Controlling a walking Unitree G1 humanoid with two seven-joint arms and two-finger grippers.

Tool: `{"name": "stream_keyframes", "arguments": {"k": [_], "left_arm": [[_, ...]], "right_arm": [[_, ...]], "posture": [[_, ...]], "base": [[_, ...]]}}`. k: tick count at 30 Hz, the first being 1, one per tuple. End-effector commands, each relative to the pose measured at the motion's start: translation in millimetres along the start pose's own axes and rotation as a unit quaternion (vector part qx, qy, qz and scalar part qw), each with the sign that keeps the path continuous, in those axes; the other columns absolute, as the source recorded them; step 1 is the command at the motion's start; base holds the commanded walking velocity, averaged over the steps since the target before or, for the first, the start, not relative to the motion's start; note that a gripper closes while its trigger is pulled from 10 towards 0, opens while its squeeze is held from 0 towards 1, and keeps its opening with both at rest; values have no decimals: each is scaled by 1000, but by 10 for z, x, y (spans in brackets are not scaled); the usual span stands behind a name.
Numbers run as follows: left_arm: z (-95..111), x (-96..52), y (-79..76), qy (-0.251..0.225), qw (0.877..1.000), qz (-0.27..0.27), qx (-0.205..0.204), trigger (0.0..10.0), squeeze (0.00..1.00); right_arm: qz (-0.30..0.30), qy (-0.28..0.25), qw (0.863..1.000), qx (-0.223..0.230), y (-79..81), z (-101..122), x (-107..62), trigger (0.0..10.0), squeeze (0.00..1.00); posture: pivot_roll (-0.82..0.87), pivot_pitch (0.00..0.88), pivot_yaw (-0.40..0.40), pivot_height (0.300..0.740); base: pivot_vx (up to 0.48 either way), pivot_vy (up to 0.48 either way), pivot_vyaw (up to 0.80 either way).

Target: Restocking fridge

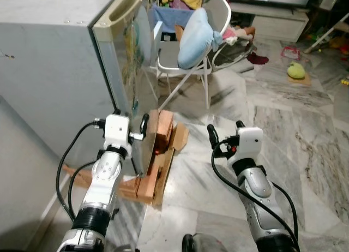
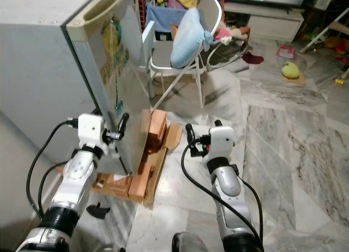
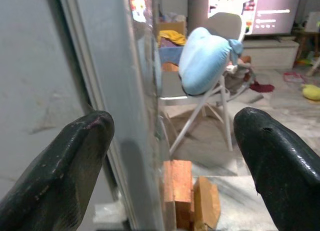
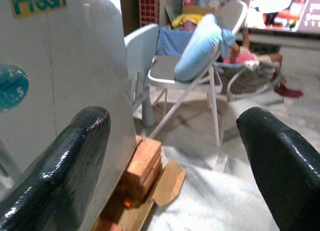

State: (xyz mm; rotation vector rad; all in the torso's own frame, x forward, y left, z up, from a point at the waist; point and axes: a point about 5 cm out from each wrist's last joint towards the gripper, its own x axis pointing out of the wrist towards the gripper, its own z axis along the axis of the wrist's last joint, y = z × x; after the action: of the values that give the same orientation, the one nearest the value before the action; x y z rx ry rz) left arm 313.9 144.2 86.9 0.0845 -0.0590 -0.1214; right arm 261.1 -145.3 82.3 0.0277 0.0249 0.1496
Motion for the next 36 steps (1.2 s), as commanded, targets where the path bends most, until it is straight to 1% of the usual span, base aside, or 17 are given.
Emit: {"name": "stream_keyframes", "arguments": {"k": [1,3,7,8,12,18,23,26,31,32,33,34,36], "left_arm": [[21,38,28,-3,1000,6,0,10000,0],[49,99,45,-5,1000,9,-1,10000,0],[64,151,57,-6,1000,11,1,10000,0],[64,151,57,-6,1000,11,1,10000,0],[76,174,43,-12,1000,6,-2,10000,0],[61,191,30,-11,1000,10,-2,10000,0],[60,195,57,-13,1000,26,-6,10000,0],[51,164,50,-16,1000,14,-9,10000,0],[3,101,65,-14,1000,14,-8,10000,0],[-26,48,84,-13,1000,17,-8,10000,0],[-34,33,91,-12,1000,18,-8,10000,0],[-70,-13,140,-8,1000,29,-5,10000,0],[-100,-36,180,-2,999,36,-3,10000,0]], "right_arm": [[-4,-7,1000,4,-15,59,-18,10000,0],[-1,-10,1000,3,9,92,-57,10000,0],[3,-8,1000,4,54,113,-88,10000,0],[3,-8,1000,4,54,113,-88,10000,0],[5,-5,1000,5,76,100,-120,10000,0],[4,4,1000,2,52,92,-133,10000,0],[4,6,1000,0,43,97,-130,10000,0],[5,8,1000,-2,44,81,-140,10000,0],[4,12,1000,-6,39,68,-144,10000,0],[3,14,1000,-7,39,61,-142,10000,0],[4,15,1000,-6,40,60,-143,10000,0],[5,16,1000,-4,46,54,-144,10000,0],[7,18,1000,-3,53,49,-146,10000,0]], "posture": [[-64,55,-17,740],[-73,58,-17,740],[-79,61,-17,740],[-79,61,-17,740],[-81,60,-19,740],[-84,57,-22,740],[-85,54,-24,740],[-85,53,-24,740],[-83,53,-23,740],[-82,53,-23,740],[-78,55,-24,740],[-75,58,-26,740],[-72,58,-28,740]], "base": [[0,0,0],[0,0,0],[0,0,0],[0,0,0],[0,0,-755],[246,0,0],[0,0,0],[0,0,0],[0,0,0],[0,0,0],[0,0,0],[0,0,0],[0,0,0]]}}
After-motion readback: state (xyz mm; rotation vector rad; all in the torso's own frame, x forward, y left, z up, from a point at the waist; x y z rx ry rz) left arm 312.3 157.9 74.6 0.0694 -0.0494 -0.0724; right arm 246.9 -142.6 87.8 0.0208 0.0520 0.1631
